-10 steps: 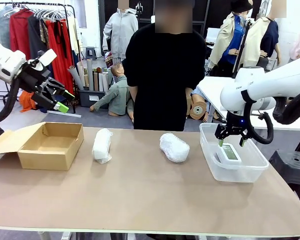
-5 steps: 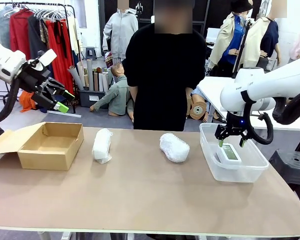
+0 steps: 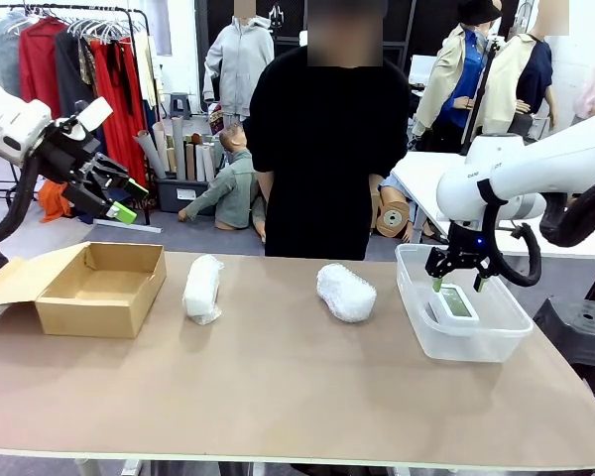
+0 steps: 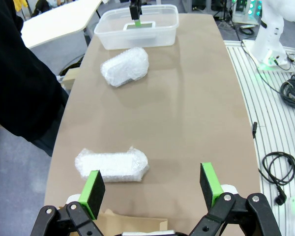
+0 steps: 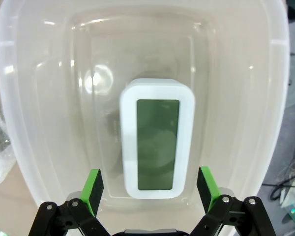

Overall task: Separate and place wrapped and unwrapped clocks.
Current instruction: Pick up the Digital clock indicated by the person.

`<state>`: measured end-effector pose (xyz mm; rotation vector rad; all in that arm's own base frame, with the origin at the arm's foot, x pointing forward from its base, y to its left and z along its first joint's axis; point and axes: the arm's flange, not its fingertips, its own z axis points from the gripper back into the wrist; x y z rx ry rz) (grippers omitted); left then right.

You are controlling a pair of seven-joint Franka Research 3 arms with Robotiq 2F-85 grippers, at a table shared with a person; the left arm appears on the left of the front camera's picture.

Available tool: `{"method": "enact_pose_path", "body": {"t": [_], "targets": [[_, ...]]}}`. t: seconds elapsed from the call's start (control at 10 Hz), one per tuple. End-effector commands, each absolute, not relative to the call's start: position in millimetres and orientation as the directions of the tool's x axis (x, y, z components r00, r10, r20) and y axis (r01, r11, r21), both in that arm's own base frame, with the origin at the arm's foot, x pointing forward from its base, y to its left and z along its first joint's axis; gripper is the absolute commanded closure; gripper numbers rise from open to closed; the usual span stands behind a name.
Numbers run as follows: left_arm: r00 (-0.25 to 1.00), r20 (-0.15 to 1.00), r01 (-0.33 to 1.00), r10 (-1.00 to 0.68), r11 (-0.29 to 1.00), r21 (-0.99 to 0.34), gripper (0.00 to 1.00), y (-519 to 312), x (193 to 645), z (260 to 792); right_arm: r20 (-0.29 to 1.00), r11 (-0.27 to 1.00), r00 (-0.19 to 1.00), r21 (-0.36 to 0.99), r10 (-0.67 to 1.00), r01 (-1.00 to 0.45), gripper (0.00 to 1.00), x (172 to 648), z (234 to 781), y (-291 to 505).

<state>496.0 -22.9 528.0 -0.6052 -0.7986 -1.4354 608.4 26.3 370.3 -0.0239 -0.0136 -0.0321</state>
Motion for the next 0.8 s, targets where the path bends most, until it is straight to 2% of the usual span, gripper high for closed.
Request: {"method": "enact_pose_path", "body": {"t": [0.0,0.4,0.6,0.7], "targets": [[-0.041,0.783,0.992,-0.62,0.066,0.103,0.0,-23,496,529,0.004,0.992,0.993,0.048,0.118,-0.118,0.0,594,396,30],[-0.041,0.783,0.992,-0.62,0.066,0.103,0.0,-23,496,529,0.028,0.915,0.915,0.028,0.402,-0.402,0.0,577,454,45],[-0.041,0.783,0.992,-0.62,0.066,0.103,0.0,-23,496,529,0.051,0.77,0.783,0.147,0.62,-0.62,0.0,568,486,54],[-0.041,0.783,0.992,-0.62,0.066,0.103,0.0,-23,496,529,0.112,0.678,0.698,0.174,0.707,-0.714,0.0,563,498,58]]}}
